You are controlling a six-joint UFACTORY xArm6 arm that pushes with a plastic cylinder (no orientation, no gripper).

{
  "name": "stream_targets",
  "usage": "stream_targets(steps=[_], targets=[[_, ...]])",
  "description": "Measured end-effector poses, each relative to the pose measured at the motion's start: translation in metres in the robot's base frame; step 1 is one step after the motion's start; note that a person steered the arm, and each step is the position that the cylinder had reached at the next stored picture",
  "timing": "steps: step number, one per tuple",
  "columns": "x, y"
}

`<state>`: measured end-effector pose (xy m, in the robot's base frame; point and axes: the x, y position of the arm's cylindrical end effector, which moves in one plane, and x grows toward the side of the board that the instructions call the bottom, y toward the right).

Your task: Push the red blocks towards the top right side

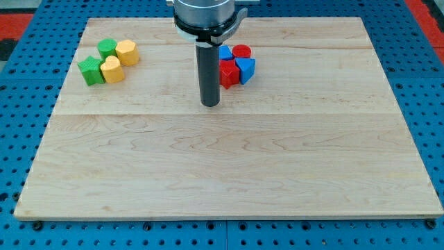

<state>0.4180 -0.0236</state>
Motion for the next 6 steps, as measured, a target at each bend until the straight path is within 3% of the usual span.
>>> stream_targets(steps=[2,5,6], targets=[[-0.005,0.000],[-0.105,0.042],[-0.109,0.045]])
